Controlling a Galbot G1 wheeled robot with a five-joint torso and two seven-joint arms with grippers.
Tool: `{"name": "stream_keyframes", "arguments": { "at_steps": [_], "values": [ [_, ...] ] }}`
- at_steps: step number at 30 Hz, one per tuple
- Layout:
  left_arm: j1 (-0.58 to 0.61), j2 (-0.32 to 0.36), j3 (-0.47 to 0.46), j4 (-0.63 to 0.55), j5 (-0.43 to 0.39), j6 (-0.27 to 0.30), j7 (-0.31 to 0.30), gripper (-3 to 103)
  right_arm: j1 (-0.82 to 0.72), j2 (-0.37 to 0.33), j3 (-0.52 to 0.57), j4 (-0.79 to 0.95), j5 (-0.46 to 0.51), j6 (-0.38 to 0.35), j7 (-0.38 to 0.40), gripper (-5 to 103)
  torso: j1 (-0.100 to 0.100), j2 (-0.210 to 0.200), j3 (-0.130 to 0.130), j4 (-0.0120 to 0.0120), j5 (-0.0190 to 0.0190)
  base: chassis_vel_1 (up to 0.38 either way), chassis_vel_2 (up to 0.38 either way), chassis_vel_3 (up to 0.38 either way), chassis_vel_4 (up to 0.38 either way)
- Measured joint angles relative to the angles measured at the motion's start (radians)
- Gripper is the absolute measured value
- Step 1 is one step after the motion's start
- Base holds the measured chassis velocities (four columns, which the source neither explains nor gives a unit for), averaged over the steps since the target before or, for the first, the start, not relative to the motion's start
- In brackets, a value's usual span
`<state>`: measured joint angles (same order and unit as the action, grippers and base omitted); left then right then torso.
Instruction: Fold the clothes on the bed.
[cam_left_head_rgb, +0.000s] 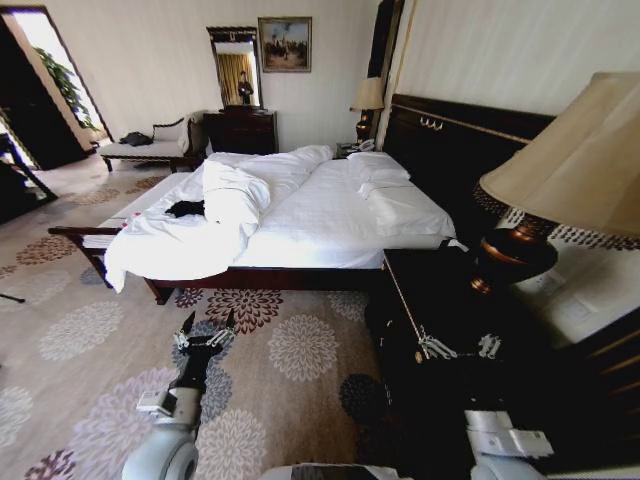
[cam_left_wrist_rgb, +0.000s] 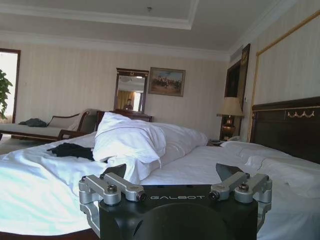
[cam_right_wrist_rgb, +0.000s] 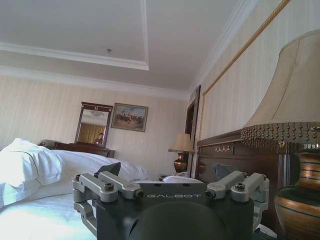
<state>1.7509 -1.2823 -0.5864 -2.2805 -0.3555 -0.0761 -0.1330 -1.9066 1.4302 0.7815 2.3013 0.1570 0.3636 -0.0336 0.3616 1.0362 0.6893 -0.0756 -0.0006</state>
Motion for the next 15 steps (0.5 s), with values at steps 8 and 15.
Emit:
{"name": "stream_keyframes", "arguments": {
  "at_steps": [8,15],
  "values": [
    [0.007,0.002,-0.003,0.0,0.001,0.0,0.007,100,0.011,0.0,-0.009,-0.008,-0.002,0.0,-0.016,100,0.0,0.0,0.0,0.0002,0.0,0.0,0.0,0.0,0.0],
    [0.008,-0.003,-0.006,0.003,0.005,-0.003,0.011,100,0.012,-0.015,-0.01,-0.022,-0.003,-0.005,-0.03,100,0.0,0.0,0.0,0.0,0.0001,0.0,0.0,0.0,0.0]
  ]
}}
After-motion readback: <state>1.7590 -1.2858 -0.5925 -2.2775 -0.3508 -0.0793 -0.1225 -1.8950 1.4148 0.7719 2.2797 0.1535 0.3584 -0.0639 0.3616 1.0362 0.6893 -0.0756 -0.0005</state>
